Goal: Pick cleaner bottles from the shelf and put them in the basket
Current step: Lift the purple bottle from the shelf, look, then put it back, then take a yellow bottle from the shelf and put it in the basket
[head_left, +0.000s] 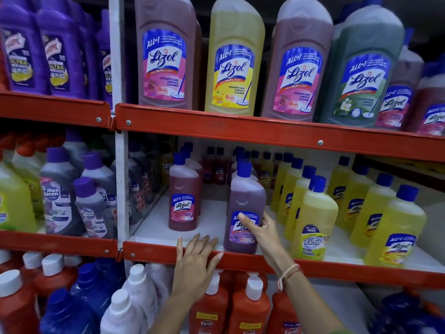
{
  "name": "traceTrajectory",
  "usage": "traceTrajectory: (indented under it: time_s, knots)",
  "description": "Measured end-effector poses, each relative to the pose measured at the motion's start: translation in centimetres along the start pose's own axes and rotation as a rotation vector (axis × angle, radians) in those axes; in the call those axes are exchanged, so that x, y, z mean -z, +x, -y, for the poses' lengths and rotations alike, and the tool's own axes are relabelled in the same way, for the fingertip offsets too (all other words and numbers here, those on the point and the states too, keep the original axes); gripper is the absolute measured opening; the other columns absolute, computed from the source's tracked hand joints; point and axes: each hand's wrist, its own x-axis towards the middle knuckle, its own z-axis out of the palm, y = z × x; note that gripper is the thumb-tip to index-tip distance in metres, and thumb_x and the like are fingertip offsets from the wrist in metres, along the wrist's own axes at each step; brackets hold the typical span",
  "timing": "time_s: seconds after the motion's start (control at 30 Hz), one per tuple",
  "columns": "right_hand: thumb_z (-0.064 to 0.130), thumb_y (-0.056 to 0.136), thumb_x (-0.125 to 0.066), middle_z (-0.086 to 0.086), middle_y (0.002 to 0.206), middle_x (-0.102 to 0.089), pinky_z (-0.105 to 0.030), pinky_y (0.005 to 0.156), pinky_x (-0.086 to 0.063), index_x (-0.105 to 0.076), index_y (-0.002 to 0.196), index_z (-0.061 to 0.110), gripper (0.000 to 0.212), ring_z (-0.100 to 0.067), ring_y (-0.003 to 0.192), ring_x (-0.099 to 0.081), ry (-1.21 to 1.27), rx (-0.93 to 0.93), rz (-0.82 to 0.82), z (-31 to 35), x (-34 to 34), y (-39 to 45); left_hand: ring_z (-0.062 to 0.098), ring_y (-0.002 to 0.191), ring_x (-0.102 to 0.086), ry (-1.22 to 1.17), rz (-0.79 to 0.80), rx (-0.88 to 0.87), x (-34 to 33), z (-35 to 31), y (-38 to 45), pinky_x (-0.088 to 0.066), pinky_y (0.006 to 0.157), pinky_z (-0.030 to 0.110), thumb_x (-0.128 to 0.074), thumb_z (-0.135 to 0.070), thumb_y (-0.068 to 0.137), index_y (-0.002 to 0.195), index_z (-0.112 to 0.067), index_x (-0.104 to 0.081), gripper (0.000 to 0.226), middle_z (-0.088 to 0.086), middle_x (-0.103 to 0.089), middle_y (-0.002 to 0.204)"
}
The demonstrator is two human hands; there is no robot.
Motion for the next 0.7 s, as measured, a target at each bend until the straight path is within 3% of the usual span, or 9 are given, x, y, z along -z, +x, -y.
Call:
traceTrajectory:
  time_s: [0.37, 0.5, 0.6, 0.7]
  knots:
    - [0.044, 0.048, -0.087, 0.006, 0.086, -0.08, -0.022, 0.06, -0.06, -0.062, 0.105, 0.024, 0.065, -0.015, 0.08, -0.077, -0.053, -0.039, 0.017, -1.1, 0.2, -0.1, 0.011, 0.145, -0.012, 0.088, 0.009, -0.041, -0.4, 0.5, -0.3, 0.019, 0.113, 0.04, -0.008, -0.064, 0.09, 0.142, -0.037, -0.028, 0.062, -0.009, -0.03, 0.154]
    - [0.046, 0.044, -0.087, 0.003, 0.088, -0.078, -0.018, 0.058, -0.058, -0.063, 0.108, 0.019, 0.073, -0.01, 0.076, -0.076, -0.112, -0.036, 0.023, -0.6, 0.6, -0.3, 0.016, 0.142, -0.026, 0.091, -0.009, -0.058, -0.4, 0.2, -0.6, 0.011, 0.114, 0.042, -0.009, -0.062, 0.09, 0.138, -0.029, -0.039, 0.065, -0.004, -0.044, 0.147]
    - [0.039, 0.048, -0.087, 0.003, 0.091, -0.076, -0.015, 0.057, -0.057, -0.062, 0.101, 0.024, 0.061, -0.006, 0.074, -0.076, -0.142, -0.018, 0.04, -0.5, 1.0, -0.6, 0.012, 0.142, -0.026, 0.077, -0.012, -0.042, -0.2, -0.1, -0.8, 0.009, 0.117, 0.043, -0.01, -0.064, 0.091, 0.139, -0.029, -0.036, 0.066, -0.007, -0.038, 0.15]
    - [0.037, 0.054, -0.087, 0.005, 0.102, -0.073, -0.016, 0.063, -0.059, -0.059, 0.109, 0.026, 0.062, -0.003, 0.084, -0.074, -0.187, 0.021, 0.036, -0.1, 1.5, -1.4, 0.012, 0.136, -0.036, -0.029, -0.117, -0.022, 0.2, -1.2, -1.1, -0.012, 0.118, 0.048, -0.02, -0.059, 0.094, 0.134, -0.025, -0.044, 0.058, -0.005, -0.044, 0.145]
